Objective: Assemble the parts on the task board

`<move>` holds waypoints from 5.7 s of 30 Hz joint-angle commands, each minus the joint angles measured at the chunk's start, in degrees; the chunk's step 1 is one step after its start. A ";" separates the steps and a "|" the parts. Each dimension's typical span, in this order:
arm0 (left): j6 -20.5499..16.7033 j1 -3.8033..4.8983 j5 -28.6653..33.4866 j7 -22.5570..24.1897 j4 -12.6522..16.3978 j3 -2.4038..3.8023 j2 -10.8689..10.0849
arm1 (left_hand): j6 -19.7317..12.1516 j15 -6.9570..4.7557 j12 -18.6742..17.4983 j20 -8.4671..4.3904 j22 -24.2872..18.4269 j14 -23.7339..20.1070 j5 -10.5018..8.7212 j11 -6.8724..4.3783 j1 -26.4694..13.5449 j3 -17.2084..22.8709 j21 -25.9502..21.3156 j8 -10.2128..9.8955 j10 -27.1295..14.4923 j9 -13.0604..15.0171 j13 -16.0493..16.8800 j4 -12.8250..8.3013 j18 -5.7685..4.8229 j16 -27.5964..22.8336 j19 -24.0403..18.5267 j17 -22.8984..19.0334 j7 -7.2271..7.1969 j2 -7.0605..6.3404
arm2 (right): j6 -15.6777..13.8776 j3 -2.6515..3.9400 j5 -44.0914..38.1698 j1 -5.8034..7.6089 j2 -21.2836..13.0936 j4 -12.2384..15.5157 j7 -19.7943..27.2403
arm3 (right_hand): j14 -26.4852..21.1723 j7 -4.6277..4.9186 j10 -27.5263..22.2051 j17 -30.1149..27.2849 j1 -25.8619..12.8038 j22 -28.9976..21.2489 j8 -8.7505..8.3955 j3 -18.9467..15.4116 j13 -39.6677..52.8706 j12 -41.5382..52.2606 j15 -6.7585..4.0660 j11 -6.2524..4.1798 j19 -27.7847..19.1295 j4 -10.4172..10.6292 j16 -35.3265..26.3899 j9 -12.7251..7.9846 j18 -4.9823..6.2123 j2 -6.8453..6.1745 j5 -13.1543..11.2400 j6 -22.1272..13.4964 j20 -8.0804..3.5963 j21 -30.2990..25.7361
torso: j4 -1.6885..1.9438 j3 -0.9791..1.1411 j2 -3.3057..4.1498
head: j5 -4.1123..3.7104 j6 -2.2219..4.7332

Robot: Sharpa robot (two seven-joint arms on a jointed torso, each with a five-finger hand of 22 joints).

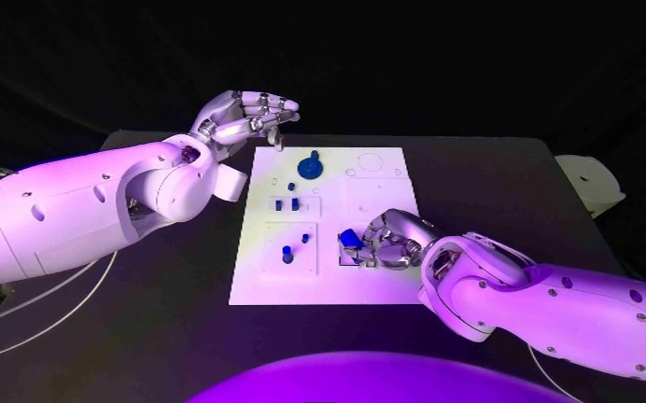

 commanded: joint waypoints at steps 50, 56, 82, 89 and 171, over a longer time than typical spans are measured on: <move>1.78 0.03 0.27 -0.02 0.28 0.03 -0.18 | -0.89 0.20 0.37 0.36 -0.22 -0.41 0.22 0.06 -0.51 0.35 -0.47 0.15 -0.51 -0.20 -0.14 0.57 0.39 0.44 0.09 -0.17 0.12 0.50 | -0.23 0.00 -4.43 -0.07 -1.24 1.82 1.47 | 5.20 -3.52 1.41 11.25 7.05 15.07 6.24 -17.86 8.48 -0.94 -0.93 -0.88 6.01 -1.16 0.48 1.95 -0.38 6.22 -4.93 0.73 -0.84 0.25 | -0.17 0.10 -0.11 | 0.11 -0.15; 1.92 0.02 0.27 0.07 0.29 0.03 -0.14 | -0.97 0.26 0.44 0.40 -0.29 -0.44 0.17 0.13 -0.77 0.24 -0.57 0.18 -0.60 -0.23 -0.16 0.80 0.38 0.49 0.12 -0.21 0.18 0.45 | 1.00 0.00 -4.78 -0.09 -1.02 1.58 0.69 | 5.27 -3.55 1.57 11.60 7.67 15.07 6.32 -17.91 8.69 -0.68 -0.95 -0.92 6.01 -0.94 0.63 1.90 -0.38 6.61 -5.01 0.88 -0.86 0.25 | -0.22 0.13 -0.09 | -0.09 0.04; 2.09 0.03 0.39 -0.07 0.18 0.03 -0.06 | -1.04 0.32 0.57 0.47 -0.42 -0.47 0.17 0.15 -1.17 0.09 -0.75 0.23 -0.69 -0.27 -0.19 1.18 0.37 0.56 0.17 -0.27 0.19 0.39 | 5.13 0.01 -5.31 0.08 0.60 -1.65 -1.27 | 5.30 -4.25 2.30 11.77 15.26 15.07 6.94 -17.37 9.75 0.48 -1.48 -1.53 6.01 -2.20 0.70 1.67 -0.38 8.25 -7.40 1.19 -1.35 0.25 | -0.09 0.02 -0.06 | -0.32 -0.47; 2.09 0.03 0.39 -0.17 0.21 0.03 -0.23 | -1.08 0.33 0.62 0.49 -0.48 -0.48 0.18 0.15 -1.29 0.03 -0.83 0.25 -0.74 -0.28 -0.20 1.29 0.37 0.60 0.18 -0.29 0.17 0.34 | 4.83 0.01 -5.75 0.08 -0.44 -1.06 -1.45 | 5.29 -4.26 2.37 11.73 15.54 15.07 6.94 -17.33 9.84 0.60 -1.49 -1.55 6.01 -2.22 0.68 1.64 -0.38 8.31 -7.14 1.21 -1.37 0.25 | -0.15 0.08 -0.08 | -0.28 -0.49; 2.46 0.01 0.40 -0.46 0.14 0.00 -0.54 | -1.15 0.29 0.87 0.48 -0.68 -0.56 0.23 0.10 -1.08 0.14 -1.08 0.40 -0.88 -0.33 -0.24 1.31 0.40 0.72 0.32 -0.41 0.13 0.28 | -2.38 0.42 -0.52 5.73 -10.86 0.35 7.32 | 5.07 -1.25 -0.13 10.90 -2.54 15.07 3.56 30.83 7.82 -5.97 0.57 0.96 6.01 -5.77 0.17 -1.47 -0.38 -13.58 -6.46 -3.58 0.28 0.25 | -0.15 0.00 -0.16 | -1.60 0.65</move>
